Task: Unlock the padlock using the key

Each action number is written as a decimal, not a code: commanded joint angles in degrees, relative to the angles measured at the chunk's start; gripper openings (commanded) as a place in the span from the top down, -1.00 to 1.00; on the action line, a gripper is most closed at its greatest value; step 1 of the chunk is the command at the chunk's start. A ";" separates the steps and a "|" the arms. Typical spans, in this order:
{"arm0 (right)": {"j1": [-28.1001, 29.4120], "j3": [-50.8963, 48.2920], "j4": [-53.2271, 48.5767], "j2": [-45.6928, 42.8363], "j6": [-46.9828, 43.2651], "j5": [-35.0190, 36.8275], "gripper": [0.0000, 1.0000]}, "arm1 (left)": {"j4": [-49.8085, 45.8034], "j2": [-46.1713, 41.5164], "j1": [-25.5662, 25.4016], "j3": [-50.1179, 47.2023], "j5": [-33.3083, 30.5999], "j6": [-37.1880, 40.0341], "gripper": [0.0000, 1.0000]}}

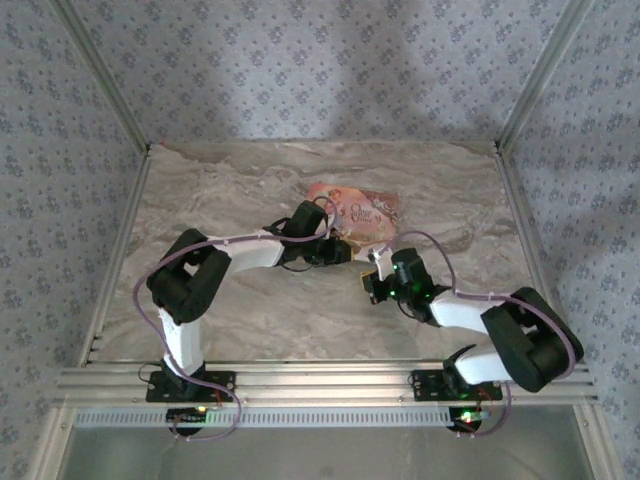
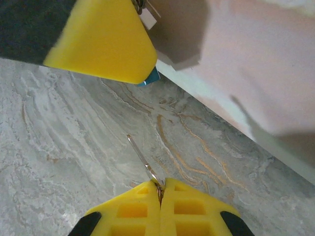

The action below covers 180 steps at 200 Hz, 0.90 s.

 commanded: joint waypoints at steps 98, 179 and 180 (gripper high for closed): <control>0.39 4.00 4.05 4.27 0.27 1.20 1.00 | 1.12 -3.19 0.23 2.15 3.98 -1.61 0.61; 0.18 4.21 3.28 5.71 -0.35 2.31 1.00 | 1.12 -3.25 0.31 2.01 3.93 -1.65 0.62; 0.20 4.15 3.31 5.73 -0.35 2.36 1.00 | 1.12 -3.25 0.31 2.03 3.94 -1.65 0.62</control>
